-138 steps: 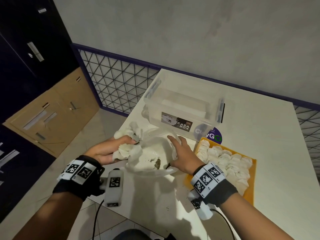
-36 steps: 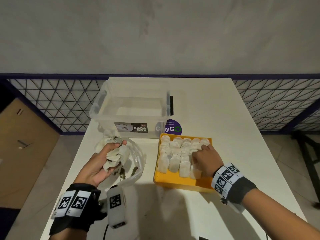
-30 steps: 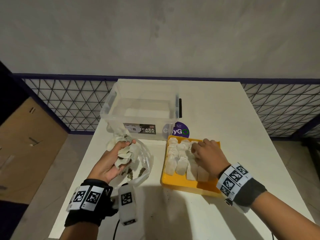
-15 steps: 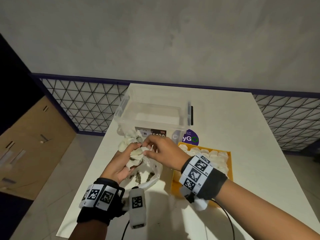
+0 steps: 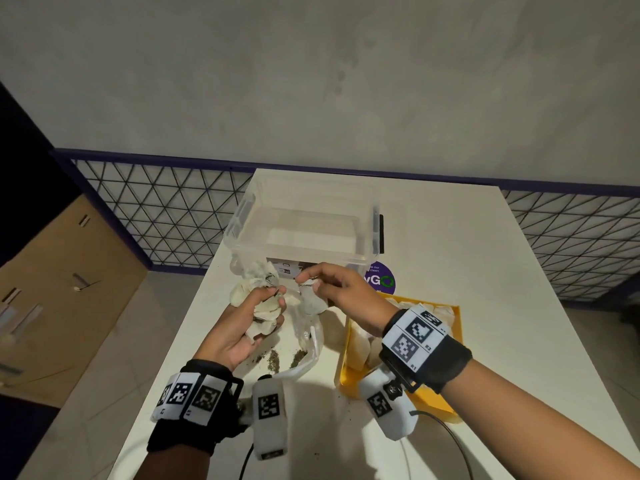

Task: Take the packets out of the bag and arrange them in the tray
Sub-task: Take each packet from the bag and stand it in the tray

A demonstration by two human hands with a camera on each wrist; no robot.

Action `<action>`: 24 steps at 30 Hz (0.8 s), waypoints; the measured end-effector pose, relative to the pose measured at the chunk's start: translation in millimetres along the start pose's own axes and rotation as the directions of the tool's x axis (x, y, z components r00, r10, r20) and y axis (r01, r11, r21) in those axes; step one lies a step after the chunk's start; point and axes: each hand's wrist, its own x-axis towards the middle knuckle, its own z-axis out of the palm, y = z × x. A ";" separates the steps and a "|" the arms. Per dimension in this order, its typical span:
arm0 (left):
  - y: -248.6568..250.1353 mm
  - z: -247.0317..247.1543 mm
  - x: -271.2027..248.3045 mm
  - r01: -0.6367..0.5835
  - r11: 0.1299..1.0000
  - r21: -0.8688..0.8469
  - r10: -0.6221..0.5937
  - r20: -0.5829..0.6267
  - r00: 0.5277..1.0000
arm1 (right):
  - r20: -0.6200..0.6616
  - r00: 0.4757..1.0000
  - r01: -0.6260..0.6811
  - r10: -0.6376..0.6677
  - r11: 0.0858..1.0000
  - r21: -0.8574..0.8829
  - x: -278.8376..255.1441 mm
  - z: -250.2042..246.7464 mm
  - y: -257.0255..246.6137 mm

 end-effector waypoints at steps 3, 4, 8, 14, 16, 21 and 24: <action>0.3 2.5 -0.6 0.006 1.000 0.001 -0.006 0.004 1.000 | 0.012 0.998 -0.055 0.054 0.997 0.047 1.5 1.3 1.1; 0.3 3.3 -0.9 0.005 1.000 -0.001 -0.005 0.007 1.000 | 0.012 0.998 -0.062 0.062 0.997 0.045 1.9 2.8 1.6; 1.1 5.4 -1.8 0.003 1.000 0.005 -0.003 0.006 1.000 | -0.016 0.999 -0.040 0.040 0.999 0.025 5.0 10.7 6.1; 1.1 2.3 -1.4 -0.004 1.000 -0.003 0.004 0.002 1.000 | -0.038 0.999 0.026 -0.033 0.984 -0.174 -0.1 -1.7 3.5; 0.6 4.0 -2.4 -0.001 1.000 0.011 0.001 0.025 1.000 | -0.083 0.995 0.037 -0.061 0.965 -0.260 -6.8 -19.3 1.9; -1.7 13.1 -4.4 0.005 0.997 0.079 -0.010 0.062 0.998 | -0.177 0.983 -0.045 -0.053 0.860 -0.508 -36.9 -78.9 14.3; -3.5 19.5 -2.1 0.005 0.995 0.104 -0.013 0.074 0.997 | -0.209 0.978 -0.144 -0.008 0.702 -0.697 -59.0 -109.0 31.4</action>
